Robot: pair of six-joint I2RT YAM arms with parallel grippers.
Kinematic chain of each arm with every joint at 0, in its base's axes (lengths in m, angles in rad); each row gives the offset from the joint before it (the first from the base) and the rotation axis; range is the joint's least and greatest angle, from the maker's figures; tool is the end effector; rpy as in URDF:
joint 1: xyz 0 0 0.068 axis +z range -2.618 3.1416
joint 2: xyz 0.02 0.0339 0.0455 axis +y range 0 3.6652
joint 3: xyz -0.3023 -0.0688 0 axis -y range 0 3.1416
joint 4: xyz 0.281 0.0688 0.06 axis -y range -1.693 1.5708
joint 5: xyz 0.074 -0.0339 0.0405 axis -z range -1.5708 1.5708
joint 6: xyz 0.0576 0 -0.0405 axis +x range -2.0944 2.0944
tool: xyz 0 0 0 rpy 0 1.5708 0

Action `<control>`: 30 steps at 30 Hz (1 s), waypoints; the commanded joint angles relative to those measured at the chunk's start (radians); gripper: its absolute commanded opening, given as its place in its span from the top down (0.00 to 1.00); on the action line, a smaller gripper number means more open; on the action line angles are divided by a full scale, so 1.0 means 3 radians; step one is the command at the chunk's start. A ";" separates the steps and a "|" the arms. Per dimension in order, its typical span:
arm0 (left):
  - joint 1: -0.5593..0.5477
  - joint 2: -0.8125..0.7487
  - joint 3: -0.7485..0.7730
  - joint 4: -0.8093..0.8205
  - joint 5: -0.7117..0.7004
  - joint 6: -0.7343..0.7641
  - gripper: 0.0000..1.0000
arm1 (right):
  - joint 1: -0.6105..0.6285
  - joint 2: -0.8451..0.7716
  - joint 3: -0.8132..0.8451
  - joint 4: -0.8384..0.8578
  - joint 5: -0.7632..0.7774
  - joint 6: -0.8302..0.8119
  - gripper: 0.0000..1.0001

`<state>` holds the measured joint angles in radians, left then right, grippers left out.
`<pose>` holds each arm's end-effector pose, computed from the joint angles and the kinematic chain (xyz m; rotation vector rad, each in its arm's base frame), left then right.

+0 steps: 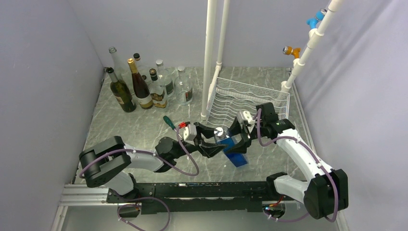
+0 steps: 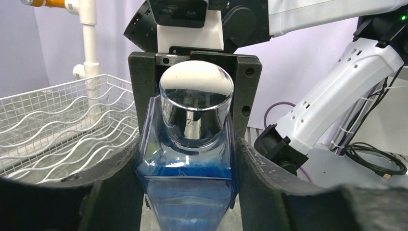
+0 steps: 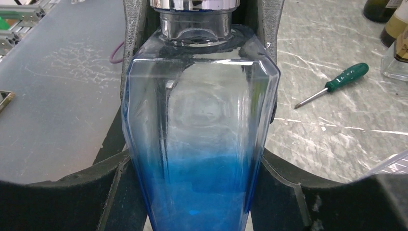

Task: Take the wine bottle off the wine rack
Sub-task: Pick up the wine bottle from the wine rack.

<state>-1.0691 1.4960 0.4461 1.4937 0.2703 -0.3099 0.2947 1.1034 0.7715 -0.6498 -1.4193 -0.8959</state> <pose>0.1338 -0.2759 0.2567 0.6998 1.0416 -1.3638 0.1891 0.1169 0.2798 -1.4293 1.2551 1.3448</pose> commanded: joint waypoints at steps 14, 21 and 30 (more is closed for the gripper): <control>-0.0053 -0.0354 0.0236 0.0331 0.0234 -0.0222 1.00 | -0.0017 -0.0104 0.0174 0.0125 -0.0165 -0.0096 0.21; -0.0054 -0.0654 0.0224 -0.0027 0.0177 -0.0058 1.00 | -0.0017 -0.0124 0.0202 -0.0007 -0.0123 -0.0210 0.00; -0.0047 -0.1222 0.0222 -0.0851 -0.0115 0.0443 1.00 | -0.0079 -0.0174 0.0328 -0.0316 -0.0153 -0.0430 0.00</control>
<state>-1.0771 1.2510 0.4587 1.1679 0.2867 -0.2539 0.2859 1.0779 0.8204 -0.7067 -1.4223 -0.9535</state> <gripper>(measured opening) 0.637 0.994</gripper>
